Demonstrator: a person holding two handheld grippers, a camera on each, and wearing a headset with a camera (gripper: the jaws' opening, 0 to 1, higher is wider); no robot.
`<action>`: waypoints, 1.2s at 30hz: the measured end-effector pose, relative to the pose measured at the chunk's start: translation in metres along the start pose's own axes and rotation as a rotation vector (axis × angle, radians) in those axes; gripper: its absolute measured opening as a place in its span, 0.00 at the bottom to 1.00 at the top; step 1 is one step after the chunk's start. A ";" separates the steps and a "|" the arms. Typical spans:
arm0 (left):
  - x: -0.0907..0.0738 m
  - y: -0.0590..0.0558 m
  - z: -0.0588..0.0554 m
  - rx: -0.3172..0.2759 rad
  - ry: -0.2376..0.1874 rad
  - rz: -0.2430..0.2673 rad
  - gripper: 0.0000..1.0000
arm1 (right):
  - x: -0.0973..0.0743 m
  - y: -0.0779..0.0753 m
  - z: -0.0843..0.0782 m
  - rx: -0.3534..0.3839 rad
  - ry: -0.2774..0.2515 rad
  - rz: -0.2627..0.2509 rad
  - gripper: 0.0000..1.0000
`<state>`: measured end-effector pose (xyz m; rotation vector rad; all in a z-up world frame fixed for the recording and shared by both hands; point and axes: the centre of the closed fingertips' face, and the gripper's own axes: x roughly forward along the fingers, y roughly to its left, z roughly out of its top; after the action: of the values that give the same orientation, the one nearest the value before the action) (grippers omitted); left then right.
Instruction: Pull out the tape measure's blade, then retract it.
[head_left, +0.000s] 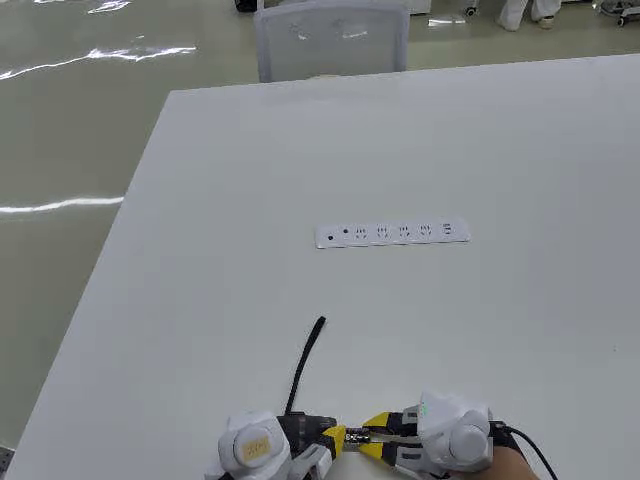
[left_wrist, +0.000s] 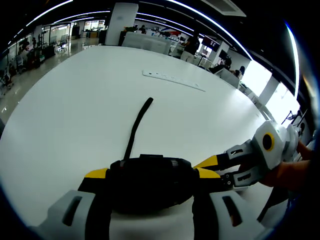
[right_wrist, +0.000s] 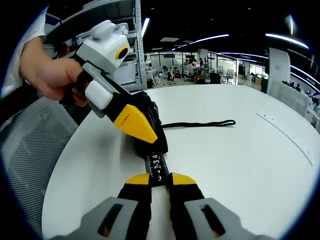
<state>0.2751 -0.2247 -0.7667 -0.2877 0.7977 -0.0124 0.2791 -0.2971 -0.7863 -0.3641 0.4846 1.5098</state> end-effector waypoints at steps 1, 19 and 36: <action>0.000 0.000 0.000 0.001 0.000 0.000 0.63 | 0.000 0.001 0.001 0.001 0.001 0.001 0.11; 0.000 0.000 0.001 -0.012 -0.002 0.000 0.63 | 0.015 0.002 0.010 -0.031 0.013 0.008 0.11; 0.000 0.001 0.001 -0.022 -0.009 0.001 0.63 | 0.022 0.003 0.013 -0.042 0.015 0.005 0.12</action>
<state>0.2758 -0.2234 -0.7663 -0.3078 0.7899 -0.0016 0.2768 -0.2713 -0.7870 -0.4074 0.4661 1.5247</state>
